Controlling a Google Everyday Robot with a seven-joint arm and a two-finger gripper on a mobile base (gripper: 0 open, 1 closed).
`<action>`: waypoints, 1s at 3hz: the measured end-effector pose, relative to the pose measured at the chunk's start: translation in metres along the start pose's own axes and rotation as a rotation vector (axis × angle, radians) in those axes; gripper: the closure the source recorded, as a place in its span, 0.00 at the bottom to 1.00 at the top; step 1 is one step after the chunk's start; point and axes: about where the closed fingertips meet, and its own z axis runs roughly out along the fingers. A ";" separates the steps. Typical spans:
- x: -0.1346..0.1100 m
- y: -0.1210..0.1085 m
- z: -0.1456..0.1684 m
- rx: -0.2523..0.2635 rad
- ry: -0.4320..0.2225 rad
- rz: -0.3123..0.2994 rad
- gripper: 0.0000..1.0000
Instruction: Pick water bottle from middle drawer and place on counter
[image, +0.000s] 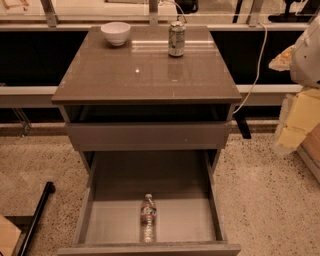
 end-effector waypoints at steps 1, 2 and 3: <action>0.000 0.000 0.000 0.000 0.000 0.000 0.00; -0.002 -0.001 0.012 0.003 0.000 0.071 0.00; -0.013 -0.013 0.066 0.025 0.033 0.188 0.00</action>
Offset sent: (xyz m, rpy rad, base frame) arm 0.0360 0.0228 -0.0759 0.1446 0.0708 -0.4845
